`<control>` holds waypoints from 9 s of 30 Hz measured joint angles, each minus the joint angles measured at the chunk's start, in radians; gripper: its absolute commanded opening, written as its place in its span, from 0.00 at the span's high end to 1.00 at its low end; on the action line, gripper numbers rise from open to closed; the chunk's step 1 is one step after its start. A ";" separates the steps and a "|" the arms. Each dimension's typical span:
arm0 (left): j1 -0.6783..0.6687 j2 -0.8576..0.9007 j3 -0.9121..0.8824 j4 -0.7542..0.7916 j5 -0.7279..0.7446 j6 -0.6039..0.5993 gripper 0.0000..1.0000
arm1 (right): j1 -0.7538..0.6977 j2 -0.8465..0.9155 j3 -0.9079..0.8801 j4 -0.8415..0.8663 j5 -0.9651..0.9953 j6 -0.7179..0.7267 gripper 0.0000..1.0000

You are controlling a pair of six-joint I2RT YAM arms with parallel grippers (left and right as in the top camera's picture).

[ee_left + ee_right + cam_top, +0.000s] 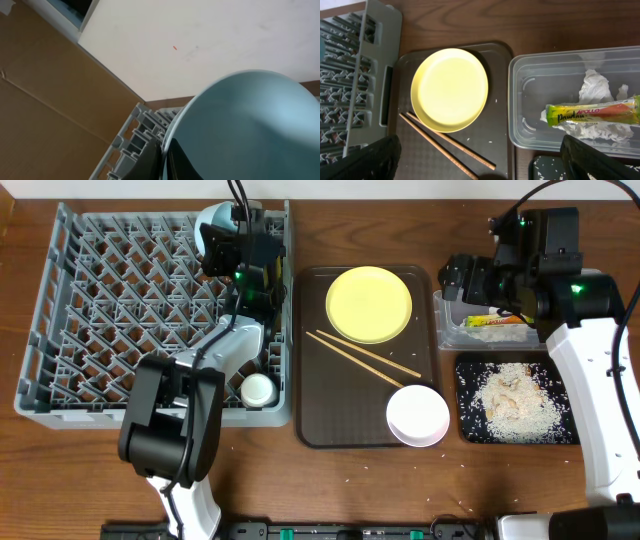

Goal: Sort waste into correct bins and load items into the dishwasher
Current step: 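Lower the light-blue bowl upright into the rack's back row, then open the left gripper and withdraw it from the rack, then move the left gripper to the pink bowl and grasp its rim, then lift the pink bowl and carry it left into the rack, then lower the pink bowl upright into the rack beside the blue bowl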

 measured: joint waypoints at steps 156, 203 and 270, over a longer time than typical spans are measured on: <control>-0.521 0.183 0.377 -1.485 1.331 -1.218 0.81 | 0.000 0.000 0.000 -0.002 0.000 0.000 0.01; -0.256 -0.178 0.294 -1.699 -0.404 -1.103 0.93 | 0.000 0.000 0.000 -0.002 0.000 0.000 0.01; -0.307 -0.159 -0.065 -1.353 -0.530 -1.176 0.93 | 0.000 0.000 0.000 -0.003 0.000 0.000 0.01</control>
